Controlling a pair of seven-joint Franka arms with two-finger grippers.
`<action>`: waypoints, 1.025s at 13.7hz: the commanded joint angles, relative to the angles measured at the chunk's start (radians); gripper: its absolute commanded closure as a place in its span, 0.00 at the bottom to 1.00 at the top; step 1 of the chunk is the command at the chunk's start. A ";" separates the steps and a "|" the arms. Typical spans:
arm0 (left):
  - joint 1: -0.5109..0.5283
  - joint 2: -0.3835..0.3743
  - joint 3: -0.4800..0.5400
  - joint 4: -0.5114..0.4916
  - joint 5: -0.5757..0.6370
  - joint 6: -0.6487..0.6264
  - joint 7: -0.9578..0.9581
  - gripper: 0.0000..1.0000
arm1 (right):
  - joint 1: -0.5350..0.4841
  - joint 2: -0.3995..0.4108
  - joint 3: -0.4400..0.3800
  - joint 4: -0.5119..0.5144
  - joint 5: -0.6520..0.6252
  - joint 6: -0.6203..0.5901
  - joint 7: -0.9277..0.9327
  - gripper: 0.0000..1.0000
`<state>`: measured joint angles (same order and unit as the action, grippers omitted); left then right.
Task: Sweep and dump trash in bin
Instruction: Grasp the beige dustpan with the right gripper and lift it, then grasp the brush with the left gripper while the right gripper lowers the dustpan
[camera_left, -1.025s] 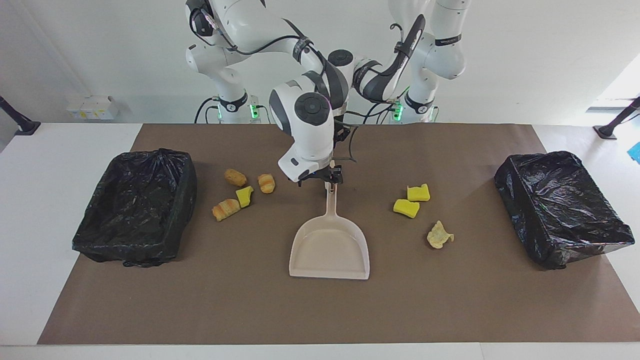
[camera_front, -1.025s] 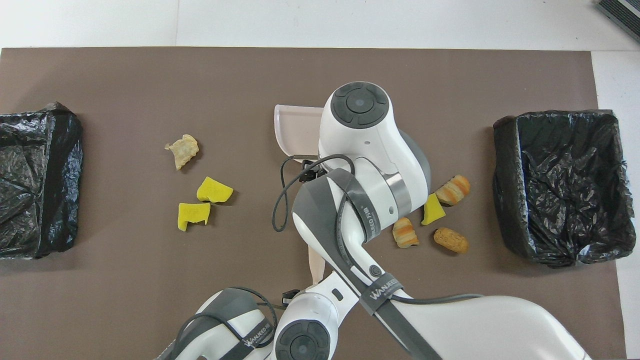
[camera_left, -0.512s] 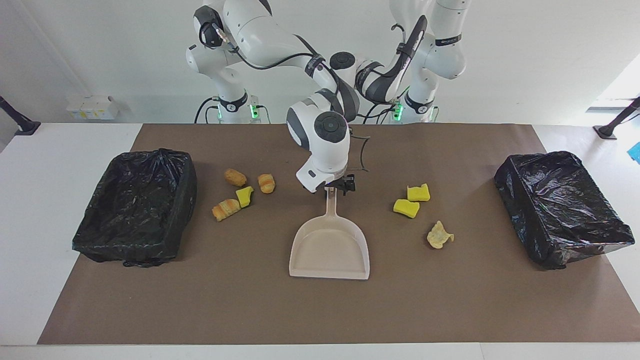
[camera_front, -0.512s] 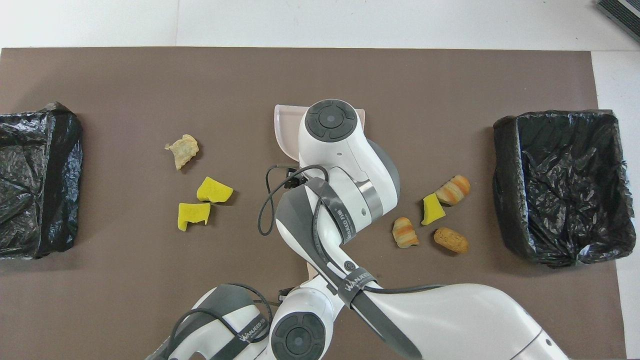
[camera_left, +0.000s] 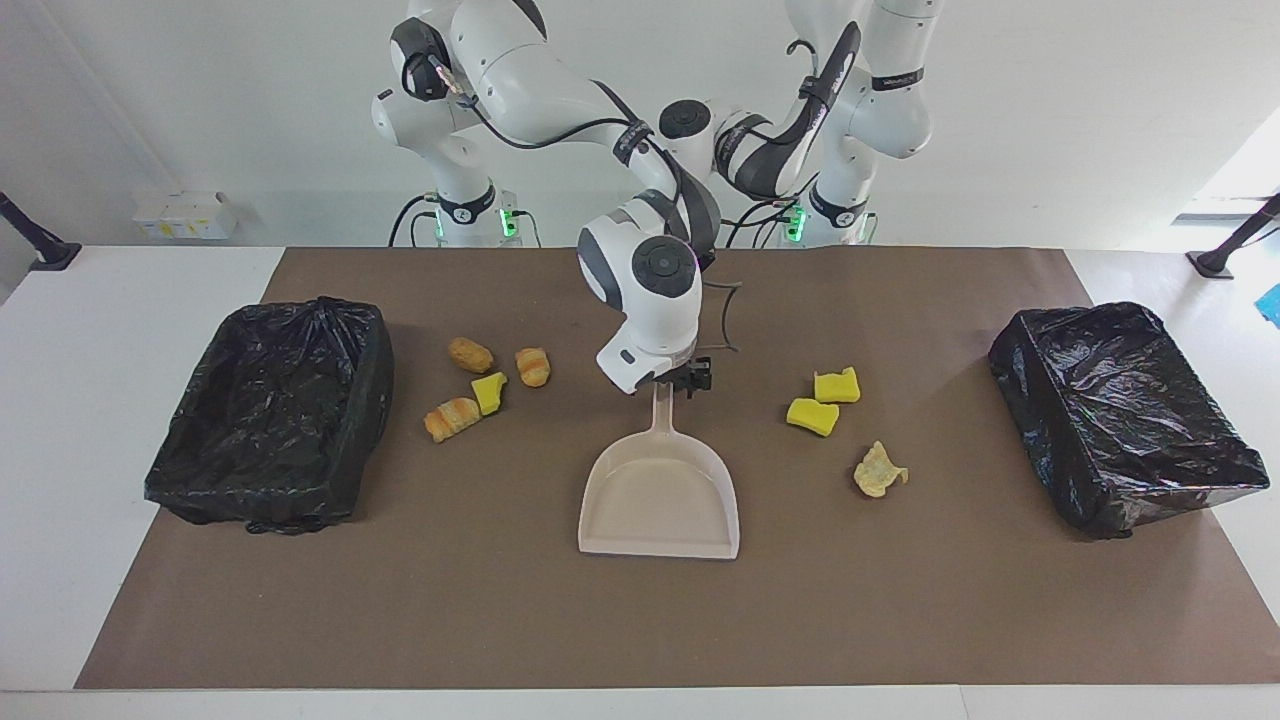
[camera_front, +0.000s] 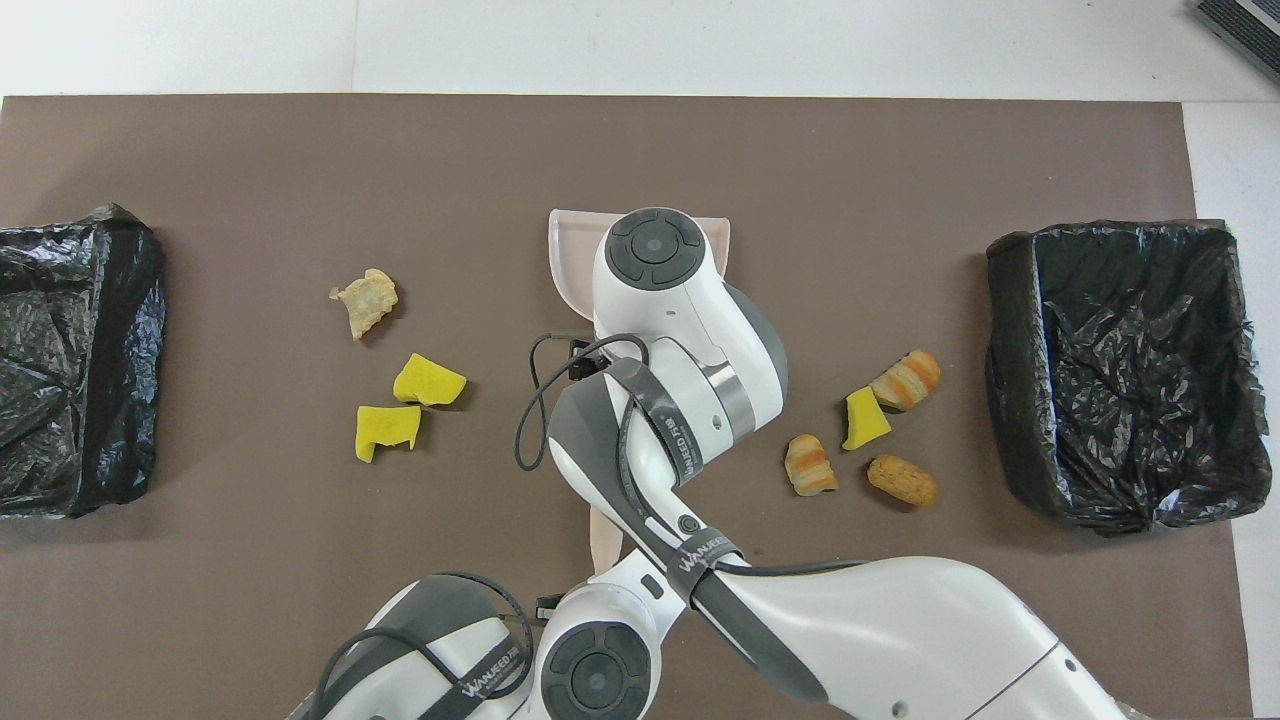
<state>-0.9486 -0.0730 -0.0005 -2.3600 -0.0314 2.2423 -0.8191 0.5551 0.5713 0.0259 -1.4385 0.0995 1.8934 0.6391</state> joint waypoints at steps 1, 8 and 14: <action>0.033 -0.123 -0.001 -0.100 0.043 -0.024 -0.008 1.00 | -0.010 -0.004 0.011 -0.020 0.023 0.042 0.007 0.44; 0.207 -0.214 -0.001 -0.122 0.107 -0.121 0.127 1.00 | -0.018 -0.008 0.012 -0.019 0.042 0.030 -0.015 1.00; 0.444 -0.199 -0.001 -0.030 0.110 -0.138 0.320 1.00 | -0.030 -0.176 0.008 -0.107 0.031 -0.043 -0.348 1.00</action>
<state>-0.5695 -0.2655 0.0093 -2.4254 0.0651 2.1309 -0.5589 0.5442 0.5152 0.0274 -1.4456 0.1251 1.8593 0.4260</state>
